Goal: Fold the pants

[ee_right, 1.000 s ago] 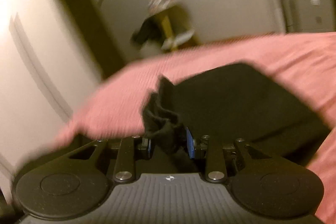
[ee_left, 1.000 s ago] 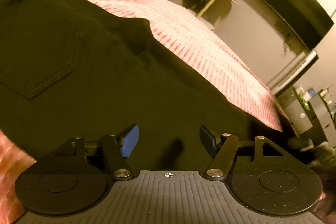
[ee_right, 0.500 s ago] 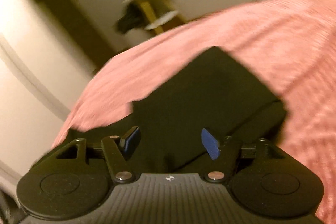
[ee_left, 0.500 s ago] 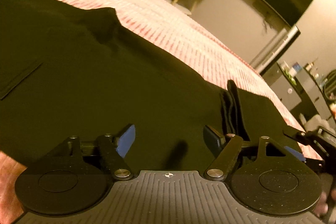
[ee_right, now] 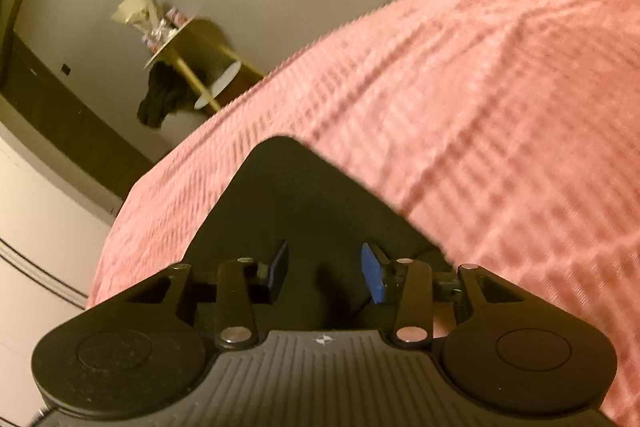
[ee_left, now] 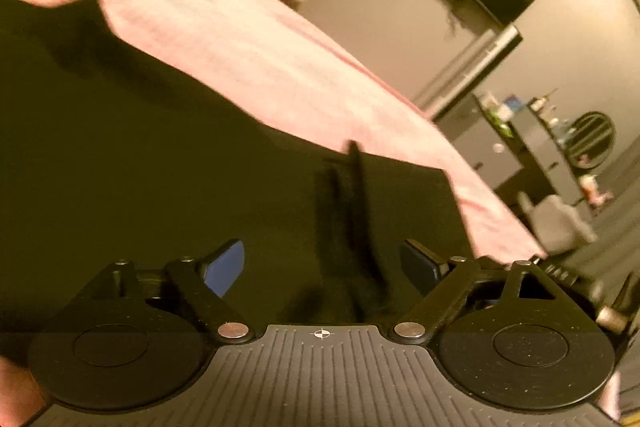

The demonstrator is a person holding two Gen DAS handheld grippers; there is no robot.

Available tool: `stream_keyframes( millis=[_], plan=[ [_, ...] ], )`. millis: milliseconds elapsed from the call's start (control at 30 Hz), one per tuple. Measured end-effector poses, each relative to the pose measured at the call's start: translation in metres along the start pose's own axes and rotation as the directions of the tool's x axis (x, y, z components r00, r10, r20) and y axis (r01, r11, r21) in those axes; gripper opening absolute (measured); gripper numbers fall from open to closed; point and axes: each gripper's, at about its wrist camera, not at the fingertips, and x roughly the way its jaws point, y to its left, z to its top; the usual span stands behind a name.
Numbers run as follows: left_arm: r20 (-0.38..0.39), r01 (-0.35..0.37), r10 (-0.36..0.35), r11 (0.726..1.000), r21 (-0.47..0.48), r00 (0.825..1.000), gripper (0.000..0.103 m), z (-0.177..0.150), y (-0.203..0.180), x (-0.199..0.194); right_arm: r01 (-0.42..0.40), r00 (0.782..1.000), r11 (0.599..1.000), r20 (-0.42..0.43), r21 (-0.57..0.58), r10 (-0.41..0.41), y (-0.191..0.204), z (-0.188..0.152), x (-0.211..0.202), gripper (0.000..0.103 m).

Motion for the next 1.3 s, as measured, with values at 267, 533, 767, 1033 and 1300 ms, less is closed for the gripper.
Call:
stream_keyframes(
  millis=[267,533,767,1033,1300],
  plan=[
    [-0.157,0.064,-0.102,0.972,-0.227,0.982,0.076,0.009,-0.002,0.079,-0.05,0.998,0.997,-0.02,0.055,0.052,-0.012,0.003,0.011,0.051],
    [-0.173,0.03,-0.091,0.944,-0.329,0.981,0.015,0.004,0.008,0.106,-0.099,0.994,0.994,-0.033,0.042,0.101,-0.007,0.0,0.02,0.06],
    [-0.103,0.069,-0.091,0.978,-0.196,0.991,0.013,0.014,-0.004,0.057,-0.313,0.945,0.947,0.118,0.07,0.304,-0.018,0.002,-0.013,0.06],
    [-0.015,-0.162,0.162,0.986,-0.029,0.987,0.013,0.017,0.055,-0.027,-0.199,0.948,0.959,-0.286,-0.2,0.137,0.045,-0.022,0.036,0.024],
    [0.038,-0.159,0.167,0.973,-0.168,0.985,0.036,0.004,0.091,-0.033,-0.233,0.963,0.95,-0.188,-0.209,0.195,0.055,-0.019,0.021,0.029]
  ],
)
